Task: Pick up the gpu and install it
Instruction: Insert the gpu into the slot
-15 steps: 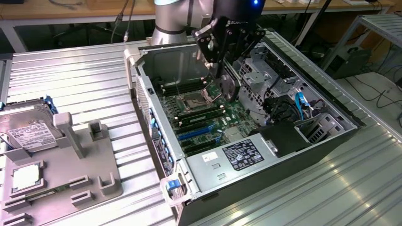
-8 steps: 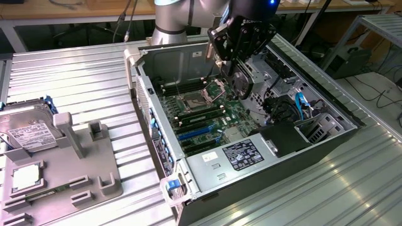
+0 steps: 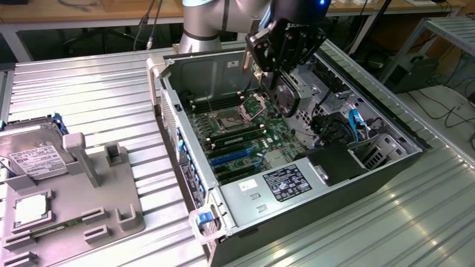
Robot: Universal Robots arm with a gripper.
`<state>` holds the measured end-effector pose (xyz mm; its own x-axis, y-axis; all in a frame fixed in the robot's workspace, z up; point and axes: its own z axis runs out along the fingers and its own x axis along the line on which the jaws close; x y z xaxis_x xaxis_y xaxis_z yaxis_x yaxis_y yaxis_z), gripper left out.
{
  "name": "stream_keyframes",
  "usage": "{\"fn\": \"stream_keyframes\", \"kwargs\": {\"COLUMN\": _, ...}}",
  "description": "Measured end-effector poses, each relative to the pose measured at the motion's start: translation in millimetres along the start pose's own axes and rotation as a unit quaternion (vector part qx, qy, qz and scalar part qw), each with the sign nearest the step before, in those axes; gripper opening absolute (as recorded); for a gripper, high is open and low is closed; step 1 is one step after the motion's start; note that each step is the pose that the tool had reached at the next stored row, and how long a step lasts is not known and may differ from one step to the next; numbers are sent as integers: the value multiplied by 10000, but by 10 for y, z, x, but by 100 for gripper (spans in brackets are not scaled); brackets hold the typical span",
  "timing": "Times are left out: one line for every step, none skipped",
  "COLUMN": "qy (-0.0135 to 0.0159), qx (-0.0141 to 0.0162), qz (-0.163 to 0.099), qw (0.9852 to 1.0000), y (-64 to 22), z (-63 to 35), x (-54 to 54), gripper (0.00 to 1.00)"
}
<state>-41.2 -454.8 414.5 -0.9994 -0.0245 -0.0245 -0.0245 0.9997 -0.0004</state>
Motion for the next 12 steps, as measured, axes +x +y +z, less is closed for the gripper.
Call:
{"fn": "stream_keyframes", "kwargs": {"qy": 0, "qx": -2, "qz": -69, "qw": 10000, "y": 0, "z": 0, "x": 0, "gripper": 28}}
{"fn": "stream_keyframes", "kwargs": {"qy": 0, "qx": -3, "qz": -156, "qw": 9999, "y": 0, "z": -1, "x": 0, "gripper": 28}}
{"fn": "stream_keyframes", "kwargs": {"qy": 0, "qx": -6, "qz": -234, "qw": 9997, "y": 0, "z": 0, "x": 0, "gripper": 28}}
{"fn": "stream_keyframes", "kwargs": {"qy": 0, "qx": -8, "qz": -305, "qw": 9995, "y": 0, "z": 0, "x": 0, "gripper": 28}}
{"fn": "stream_keyframes", "kwargs": {"qy": 0, "qx": -10, "qz": -414, "qw": 9991, "y": 0, "z": 0, "x": 0, "gripper": 28}}
{"fn": "stream_keyframes", "kwargs": {"qy": 0, "qx": -11, "qz": -486, "qw": 9988, "y": 0, "z": -1, "x": 0, "gripper": 28}}
{"fn": "stream_keyframes", "kwargs": {"qy": 0, "qx": -14, "qz": -573, "qw": 9984, "y": 0, "z": 0, "x": 0, "gripper": 28}}
{"fn": "stream_keyframes", "kwargs": {"qy": 0, "qx": -16, "qz": -632, "qw": 9980, "y": 0, "z": 0, "x": 0, "gripper": 28}}
{"fn": "stream_keyframes", "kwargs": {"qy": 0, "qx": -17, "qz": -706, "qw": 9975, "y": 0, "z": 0, "x": 0, "gripper": 28}}
{"fn": "stream_keyframes", "kwargs": {"qy": 0, "qx": -19, "qz": -766, "qw": 9971, "y": -1, "z": 0, "x": 0, "gripper": 28}}
{"fn": "stream_keyframes", "kwargs": {"qy": 0, "qx": -20, "qz": -841, "qw": 9965, "y": 0, "z": 0, "x": 0, "gripper": 28}}
{"fn": "stream_keyframes", "kwargs": {"qy": 0, "qx": -23, "qz": -940, "qw": 9956, "y": 0, "z": 0, "x": 0, "gripper": 28}}
